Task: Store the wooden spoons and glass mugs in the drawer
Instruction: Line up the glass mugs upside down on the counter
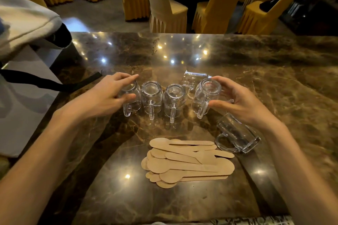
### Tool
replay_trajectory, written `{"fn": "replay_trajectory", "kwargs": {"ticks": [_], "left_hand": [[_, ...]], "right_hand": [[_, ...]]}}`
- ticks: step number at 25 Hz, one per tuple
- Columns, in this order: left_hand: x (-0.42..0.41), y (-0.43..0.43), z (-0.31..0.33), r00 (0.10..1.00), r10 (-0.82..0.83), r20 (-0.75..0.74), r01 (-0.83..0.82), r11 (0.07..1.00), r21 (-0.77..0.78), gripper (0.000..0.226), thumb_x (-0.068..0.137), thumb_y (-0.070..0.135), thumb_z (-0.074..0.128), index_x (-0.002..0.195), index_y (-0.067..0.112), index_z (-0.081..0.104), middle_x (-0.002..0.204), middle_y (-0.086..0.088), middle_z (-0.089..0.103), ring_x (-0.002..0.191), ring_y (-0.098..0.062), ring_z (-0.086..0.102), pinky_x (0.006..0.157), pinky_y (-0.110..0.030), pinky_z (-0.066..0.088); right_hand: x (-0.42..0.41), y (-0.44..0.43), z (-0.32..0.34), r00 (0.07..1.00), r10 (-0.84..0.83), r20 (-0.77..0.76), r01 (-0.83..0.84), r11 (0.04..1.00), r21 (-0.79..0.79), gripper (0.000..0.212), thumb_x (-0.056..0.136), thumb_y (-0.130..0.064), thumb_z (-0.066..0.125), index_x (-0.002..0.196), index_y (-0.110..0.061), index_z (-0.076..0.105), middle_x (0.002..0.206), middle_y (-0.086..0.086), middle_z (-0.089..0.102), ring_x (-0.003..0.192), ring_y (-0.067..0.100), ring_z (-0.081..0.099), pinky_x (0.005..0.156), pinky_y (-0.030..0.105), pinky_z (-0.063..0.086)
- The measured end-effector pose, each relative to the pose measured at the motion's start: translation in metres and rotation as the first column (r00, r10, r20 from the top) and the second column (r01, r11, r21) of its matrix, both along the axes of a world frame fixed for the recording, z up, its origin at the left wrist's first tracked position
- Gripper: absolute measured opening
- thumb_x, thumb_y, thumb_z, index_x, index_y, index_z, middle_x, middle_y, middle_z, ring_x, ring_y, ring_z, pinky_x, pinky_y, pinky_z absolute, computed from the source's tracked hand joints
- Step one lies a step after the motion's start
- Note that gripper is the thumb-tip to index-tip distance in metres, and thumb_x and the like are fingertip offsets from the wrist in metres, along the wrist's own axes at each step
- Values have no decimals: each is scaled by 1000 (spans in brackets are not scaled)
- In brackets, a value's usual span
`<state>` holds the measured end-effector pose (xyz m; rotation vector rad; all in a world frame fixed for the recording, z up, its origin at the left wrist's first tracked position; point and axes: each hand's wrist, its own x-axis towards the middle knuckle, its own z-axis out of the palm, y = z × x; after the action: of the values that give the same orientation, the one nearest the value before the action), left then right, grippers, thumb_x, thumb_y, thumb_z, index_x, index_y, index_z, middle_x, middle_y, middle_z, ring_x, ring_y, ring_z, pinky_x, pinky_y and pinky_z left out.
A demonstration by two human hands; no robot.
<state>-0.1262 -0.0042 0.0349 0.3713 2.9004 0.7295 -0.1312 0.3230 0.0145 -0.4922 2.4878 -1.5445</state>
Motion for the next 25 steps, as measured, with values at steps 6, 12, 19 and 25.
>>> {"fn": "replay_trajectory", "kwargs": {"ticks": [6, 12, 19, 25], "left_hand": [[-5, -6, -12, 1000, -23, -15, 21, 996, -89, 61, 92, 31, 50, 147, 24, 23, 146, -6, 31, 131, -25, 29, 112, -43, 27], [-4, -6, -16, 999, -17, -30, 14, 994, -108, 61, 93, 31, 48, 148, 24, 22, 147, -7, 30, 131, -28, 27, 111, -45, 26], [-3, -2, -12, 1000, -4, -18, 3, 995, -104, 60, 93, 27, 50, 147, 22, 24, 147, -9, 30, 132, -28, 27, 112, -43, 24], [1, 1, -2, 998, 14, 57, -10, 998, -58, 59, 92, 31, 50, 145, 31, 26, 148, -2, 29, 132, -20, 26, 109, -36, 25]], "right_hand": [[-5, -3, -9, 996, 55, 65, -57, 998, 33, 59, 64, -43, 73, 117, -46, 47, 116, -26, 57, 109, -13, 54, 80, 5, 45], [-9, -7, -15, 991, 79, 104, -82, 997, 16, 57, 63, -45, 73, 114, -52, 48, 118, -33, 55, 114, -4, 55, 86, 12, 48], [-10, -7, -20, 994, 63, 89, -70, 995, 73, 74, 63, -49, 70, 131, -38, 43, 141, -5, 45, 127, 13, 47, 96, 24, 49], [-2, -7, -13, 998, 35, 54, -38, 998, 49, 78, 66, -39, 71, 137, -32, 41, 130, -18, 44, 110, -5, 48, 79, 2, 44]]}}
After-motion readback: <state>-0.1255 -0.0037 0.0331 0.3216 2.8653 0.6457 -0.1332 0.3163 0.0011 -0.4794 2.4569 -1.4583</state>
